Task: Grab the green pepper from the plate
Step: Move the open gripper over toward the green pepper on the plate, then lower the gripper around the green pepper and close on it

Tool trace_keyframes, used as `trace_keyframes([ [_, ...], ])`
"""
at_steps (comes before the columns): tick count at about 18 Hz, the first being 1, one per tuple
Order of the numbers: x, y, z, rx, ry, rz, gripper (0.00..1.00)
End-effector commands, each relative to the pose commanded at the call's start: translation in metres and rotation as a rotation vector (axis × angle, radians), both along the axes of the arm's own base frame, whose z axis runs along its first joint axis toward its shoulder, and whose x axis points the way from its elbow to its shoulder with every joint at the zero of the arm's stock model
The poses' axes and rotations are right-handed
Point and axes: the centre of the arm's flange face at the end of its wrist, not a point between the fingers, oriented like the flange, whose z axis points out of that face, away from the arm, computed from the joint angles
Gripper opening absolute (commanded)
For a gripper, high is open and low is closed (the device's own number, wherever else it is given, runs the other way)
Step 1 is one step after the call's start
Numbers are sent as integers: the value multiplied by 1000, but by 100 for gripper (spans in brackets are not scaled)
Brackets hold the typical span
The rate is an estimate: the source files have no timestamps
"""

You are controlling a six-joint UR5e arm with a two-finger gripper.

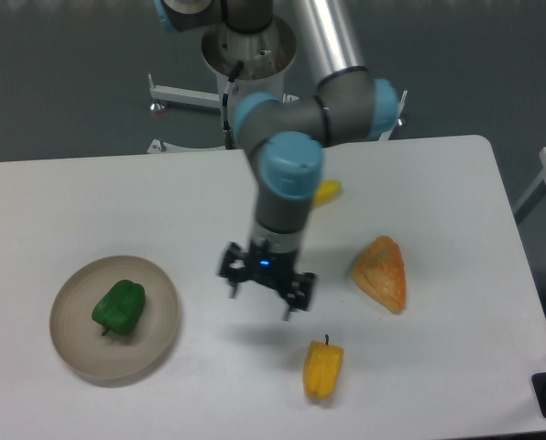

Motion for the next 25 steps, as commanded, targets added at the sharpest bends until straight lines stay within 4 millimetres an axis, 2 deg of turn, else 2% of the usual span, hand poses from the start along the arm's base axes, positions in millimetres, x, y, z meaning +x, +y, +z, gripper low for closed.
trace_keyframes([
  [4,62,5,-15,-32,-24,-33,100],
  [8,96,7,-29,-32,-26,-53,100],
  [14,112,16,-56,-44,-22,-77,100],
  [17,118,18,-61,-48,-23,-86,100],
  [22,117,21,-66,-49,-11,-89,99],
  [23,116,22,-65,-49,-4,-90,91],
  [25,117,23,-62,-44,-4,-92,63],
])
